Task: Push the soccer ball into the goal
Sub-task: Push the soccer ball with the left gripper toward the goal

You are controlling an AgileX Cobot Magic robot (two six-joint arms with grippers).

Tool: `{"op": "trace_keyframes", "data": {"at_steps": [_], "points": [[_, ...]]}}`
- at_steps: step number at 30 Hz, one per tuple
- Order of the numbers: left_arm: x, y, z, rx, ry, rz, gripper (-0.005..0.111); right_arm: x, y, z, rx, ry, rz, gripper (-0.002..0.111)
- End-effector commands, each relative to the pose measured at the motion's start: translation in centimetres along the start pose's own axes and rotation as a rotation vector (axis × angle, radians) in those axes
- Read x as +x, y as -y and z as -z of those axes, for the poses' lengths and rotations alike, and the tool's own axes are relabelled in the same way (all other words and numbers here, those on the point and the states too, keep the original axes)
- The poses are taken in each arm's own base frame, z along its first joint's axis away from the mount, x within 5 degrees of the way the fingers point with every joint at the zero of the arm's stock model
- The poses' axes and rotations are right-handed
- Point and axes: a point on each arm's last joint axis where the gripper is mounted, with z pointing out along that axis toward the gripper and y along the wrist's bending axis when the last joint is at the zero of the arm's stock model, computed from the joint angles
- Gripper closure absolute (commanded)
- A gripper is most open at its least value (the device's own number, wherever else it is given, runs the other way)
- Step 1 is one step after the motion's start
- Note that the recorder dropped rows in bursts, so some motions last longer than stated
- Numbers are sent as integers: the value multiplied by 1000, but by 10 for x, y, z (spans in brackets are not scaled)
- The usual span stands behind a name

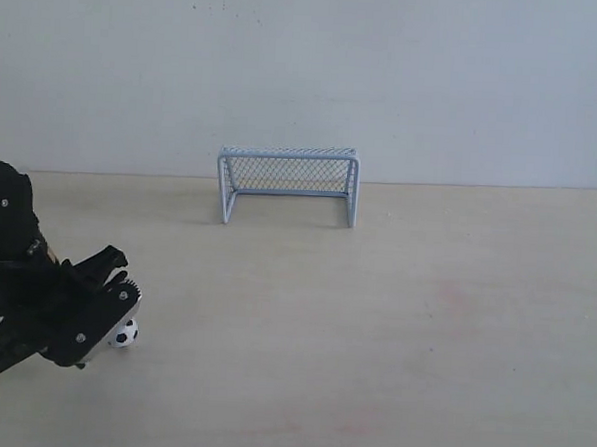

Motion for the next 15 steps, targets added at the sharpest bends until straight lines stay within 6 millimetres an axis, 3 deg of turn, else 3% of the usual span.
{"op": "trace_keyframes", "data": {"at_steps": [1, 11, 15], "points": [[-1, 1, -7, 13, -7, -15, 102, -1, 0, 0, 6, 11, 5, 109], [-1, 1, -7, 13, 0, 29, 102, -1, 0, 0, 6, 11, 5, 109], [-1, -13, -7, -143, 4, 130, 102, -1, 0, 0, 6, 11, 5, 109]]}}
